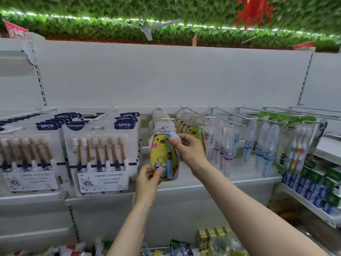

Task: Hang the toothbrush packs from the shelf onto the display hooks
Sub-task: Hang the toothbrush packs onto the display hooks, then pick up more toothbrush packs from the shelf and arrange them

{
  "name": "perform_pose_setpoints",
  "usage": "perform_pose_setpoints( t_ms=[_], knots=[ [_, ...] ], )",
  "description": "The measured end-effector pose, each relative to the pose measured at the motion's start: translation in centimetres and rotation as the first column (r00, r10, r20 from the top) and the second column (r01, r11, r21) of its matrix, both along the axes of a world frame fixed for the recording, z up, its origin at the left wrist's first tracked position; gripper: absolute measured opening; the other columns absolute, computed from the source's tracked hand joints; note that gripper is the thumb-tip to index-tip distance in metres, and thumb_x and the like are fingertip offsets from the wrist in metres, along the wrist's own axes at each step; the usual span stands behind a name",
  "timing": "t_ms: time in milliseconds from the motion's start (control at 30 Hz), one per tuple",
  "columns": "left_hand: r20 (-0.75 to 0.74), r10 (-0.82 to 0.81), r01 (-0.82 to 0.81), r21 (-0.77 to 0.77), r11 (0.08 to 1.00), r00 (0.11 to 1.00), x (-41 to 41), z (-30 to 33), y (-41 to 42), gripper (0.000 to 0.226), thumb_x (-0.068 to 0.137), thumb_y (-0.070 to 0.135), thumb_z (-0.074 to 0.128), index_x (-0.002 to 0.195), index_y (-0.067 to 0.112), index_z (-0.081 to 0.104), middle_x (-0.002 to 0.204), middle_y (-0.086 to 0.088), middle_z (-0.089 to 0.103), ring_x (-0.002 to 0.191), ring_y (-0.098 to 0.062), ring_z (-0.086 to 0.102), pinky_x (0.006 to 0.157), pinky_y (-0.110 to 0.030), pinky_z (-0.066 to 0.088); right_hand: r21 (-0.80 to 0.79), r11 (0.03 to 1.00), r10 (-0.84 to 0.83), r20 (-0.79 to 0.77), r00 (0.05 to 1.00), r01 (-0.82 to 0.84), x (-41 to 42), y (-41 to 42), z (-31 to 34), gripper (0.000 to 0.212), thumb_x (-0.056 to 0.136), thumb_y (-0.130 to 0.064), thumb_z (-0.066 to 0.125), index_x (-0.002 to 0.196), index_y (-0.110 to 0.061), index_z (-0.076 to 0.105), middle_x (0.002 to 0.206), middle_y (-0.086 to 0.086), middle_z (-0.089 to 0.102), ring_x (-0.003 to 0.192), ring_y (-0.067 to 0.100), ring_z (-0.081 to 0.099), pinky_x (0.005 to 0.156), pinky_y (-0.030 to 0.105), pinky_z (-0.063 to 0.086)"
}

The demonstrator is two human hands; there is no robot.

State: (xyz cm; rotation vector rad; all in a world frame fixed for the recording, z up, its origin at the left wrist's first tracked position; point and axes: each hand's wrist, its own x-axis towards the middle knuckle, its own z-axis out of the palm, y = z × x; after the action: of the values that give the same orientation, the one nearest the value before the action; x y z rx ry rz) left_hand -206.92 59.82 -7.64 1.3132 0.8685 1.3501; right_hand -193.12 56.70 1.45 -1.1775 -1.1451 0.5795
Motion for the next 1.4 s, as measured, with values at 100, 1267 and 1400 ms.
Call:
perform_pose_setpoints(
  t_ms=[100, 1267, 1400],
  knots=[
    [0.032, -0.007, 0.007, -0.008, 1.0, 0.999, 0.0, -0.3, 0.3, 0.008, 0.094, 0.018, 0.064, 0.101, 0.016, 0.061, 0.097, -0.005, 0.072, 0.09, -0.015, 0.069, 0.077, -0.028, 0.056, -0.023, 1.0, -0.008, -0.005, 1.0, 0.008, 0.0, -0.1, -0.4, 0.027, 0.086, -0.035, 0.077, 0.102, -0.015, 0.071, 0.093, 0.002, 0.076, 0.087, 0.013, 0.072, 0.072, 0.029, 0.06],
    [-0.921, 0.147, 0.73, 0.376, 0.571, 0.36, 40.8, 10.9, -35.6, 0.061, 0.088, 0.051, 0.066, 0.139, 0.023, 0.047, 0.14, 0.001, 0.053, 0.128, -0.018, 0.05, 0.105, -0.039, 0.044, -0.143, 0.73, -0.111, 0.94, 0.323, 0.668, 44.6, -49.6, 2.0, 0.054, 0.095, -0.05, 0.06, 0.142, -0.025, 0.051, 0.144, 0.0, 0.053, 0.129, 0.019, 0.05, 0.105, 0.038, 0.044],
    [-0.92, 0.132, 0.756, 0.38, 0.533, 0.369, 47.1, 10.4, -36.3, 0.06, 0.087, 0.049, 0.067, 0.137, 0.022, 0.048, 0.135, 0.0, 0.056, 0.12, -0.017, 0.055, 0.101, -0.036, 0.047, -0.161, 0.702, -0.143, 0.922, 0.359, 0.694, 50.1, -51.3, 1.1, 0.054, 0.094, -0.05, 0.061, 0.142, -0.027, 0.051, 0.145, -0.002, 0.051, 0.131, 0.018, 0.049, 0.106, 0.038, 0.043]
  ],
)
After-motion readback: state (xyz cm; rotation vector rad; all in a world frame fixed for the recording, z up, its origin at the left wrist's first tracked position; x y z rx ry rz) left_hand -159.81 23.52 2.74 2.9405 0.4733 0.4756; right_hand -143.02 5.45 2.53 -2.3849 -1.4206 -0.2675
